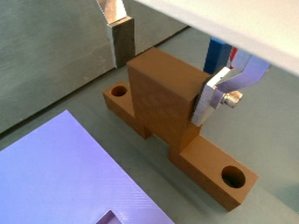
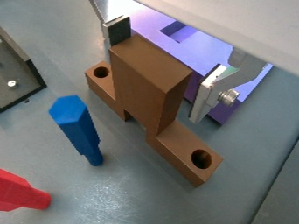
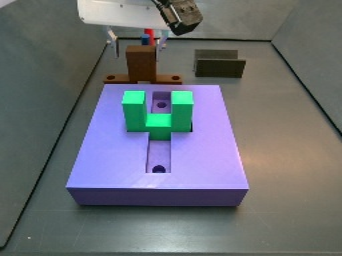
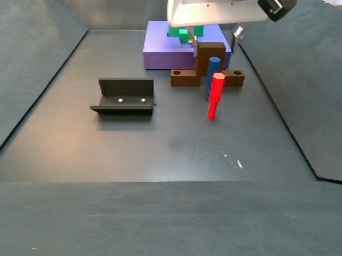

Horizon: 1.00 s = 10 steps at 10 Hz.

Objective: Pick up the brown object. Move up. Move to above the board. Insert the brown object.
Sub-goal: Pick up the brown object.

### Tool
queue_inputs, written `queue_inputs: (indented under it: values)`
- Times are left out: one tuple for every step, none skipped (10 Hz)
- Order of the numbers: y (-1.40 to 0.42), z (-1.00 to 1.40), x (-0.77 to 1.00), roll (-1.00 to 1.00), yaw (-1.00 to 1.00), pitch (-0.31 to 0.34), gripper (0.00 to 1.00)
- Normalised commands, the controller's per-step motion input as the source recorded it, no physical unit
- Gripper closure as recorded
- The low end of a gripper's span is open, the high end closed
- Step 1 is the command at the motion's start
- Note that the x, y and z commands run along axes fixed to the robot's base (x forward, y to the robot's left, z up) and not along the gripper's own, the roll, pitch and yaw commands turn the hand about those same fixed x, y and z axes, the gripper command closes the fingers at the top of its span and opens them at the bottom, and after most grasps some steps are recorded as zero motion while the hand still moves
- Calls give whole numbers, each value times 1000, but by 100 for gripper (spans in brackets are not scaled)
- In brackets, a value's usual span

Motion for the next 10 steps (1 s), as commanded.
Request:
queue_inputs:
  values:
    - [14,-169,0,127,0,0,0]
    - [26,-154,0,121,0,6,0]
    - [46,-163,0,110,29,0,0]
    - [14,-131,0,89,29,0,0]
    - [14,-163,0,87,29,0,0]
    - [0,-140,0,51,3,0,0]
    - [0,-111,-37,26,0,0,0]
    - [0,0,0,0,0,0,0]
    - [0,0,0,0,0,0,100]
    - [0,0,0,0,0,0,100]
